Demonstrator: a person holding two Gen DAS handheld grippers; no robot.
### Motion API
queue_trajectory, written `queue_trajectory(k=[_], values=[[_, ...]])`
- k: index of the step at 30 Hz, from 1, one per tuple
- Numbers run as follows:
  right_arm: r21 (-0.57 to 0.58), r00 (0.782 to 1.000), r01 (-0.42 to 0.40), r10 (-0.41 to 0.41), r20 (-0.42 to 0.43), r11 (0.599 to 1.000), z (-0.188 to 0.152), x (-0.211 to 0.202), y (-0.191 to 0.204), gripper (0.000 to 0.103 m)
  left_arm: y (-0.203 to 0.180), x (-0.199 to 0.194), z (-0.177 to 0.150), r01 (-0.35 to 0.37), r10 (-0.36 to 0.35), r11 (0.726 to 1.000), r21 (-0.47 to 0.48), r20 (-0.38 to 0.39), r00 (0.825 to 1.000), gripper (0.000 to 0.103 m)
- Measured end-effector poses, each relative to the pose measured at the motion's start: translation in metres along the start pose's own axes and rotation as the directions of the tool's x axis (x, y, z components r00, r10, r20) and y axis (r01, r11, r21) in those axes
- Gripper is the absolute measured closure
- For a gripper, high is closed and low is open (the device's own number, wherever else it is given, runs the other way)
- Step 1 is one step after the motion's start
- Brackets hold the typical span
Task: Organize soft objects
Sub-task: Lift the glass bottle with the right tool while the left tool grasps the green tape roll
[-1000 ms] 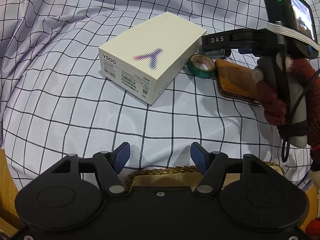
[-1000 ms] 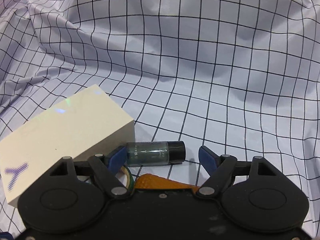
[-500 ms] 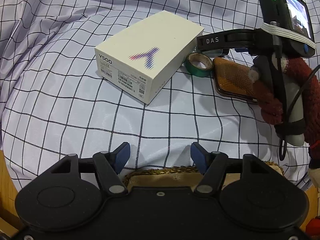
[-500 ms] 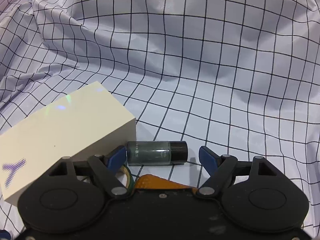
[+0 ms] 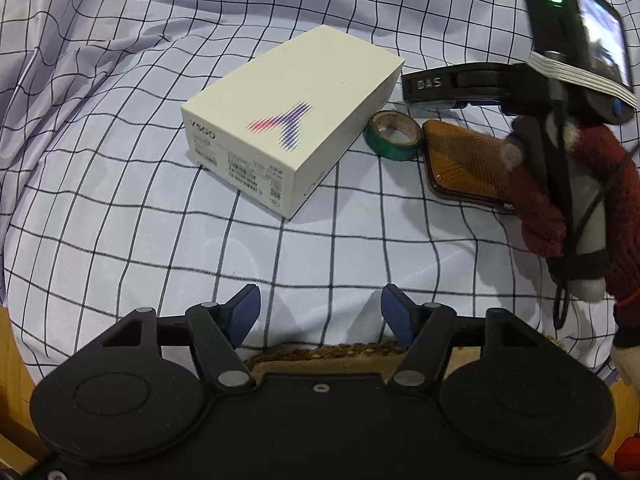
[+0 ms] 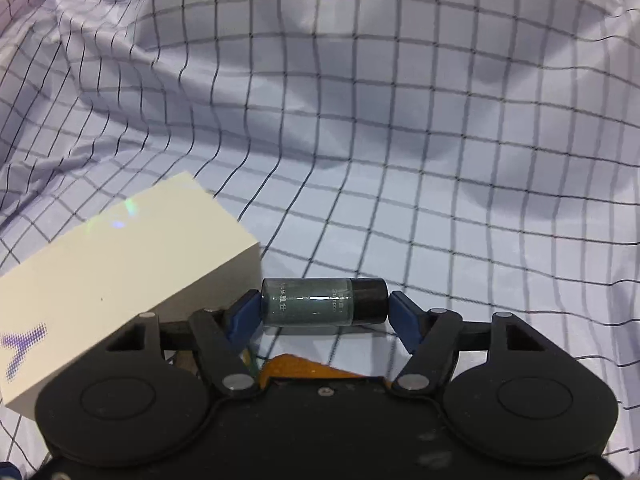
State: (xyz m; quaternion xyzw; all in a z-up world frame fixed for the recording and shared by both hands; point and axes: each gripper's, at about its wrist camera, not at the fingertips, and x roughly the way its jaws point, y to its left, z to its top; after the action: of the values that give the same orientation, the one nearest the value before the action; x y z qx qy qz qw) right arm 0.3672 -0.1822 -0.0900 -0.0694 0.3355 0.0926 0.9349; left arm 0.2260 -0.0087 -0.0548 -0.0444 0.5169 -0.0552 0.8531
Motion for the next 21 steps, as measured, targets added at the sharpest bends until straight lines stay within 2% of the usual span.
queue_trajectory(k=[8,15,21], values=[[0.083,0.997,0.026,-0.032,0.076,0.996,-0.014,-0.043,-0.035,0.035,-0.020,-0.003,0.028,0.006,-0.005,1.000,-0.008,0.051,0.999,0.040],[0.202,0.994,0.060,-0.077,0.081,0.978,-0.043,-0.077,-0.071,0.035,-0.039,0.005,0.066,0.037,-0.033,0.997,-0.064,0.072,0.997,0.040],[0.214,0.988,0.094,-0.118,0.103,0.972,-0.071,-0.106,-0.081,0.035,-0.060,0.022,0.094,-0.008,0.018,0.995,-0.095,0.098,0.995,0.040]])
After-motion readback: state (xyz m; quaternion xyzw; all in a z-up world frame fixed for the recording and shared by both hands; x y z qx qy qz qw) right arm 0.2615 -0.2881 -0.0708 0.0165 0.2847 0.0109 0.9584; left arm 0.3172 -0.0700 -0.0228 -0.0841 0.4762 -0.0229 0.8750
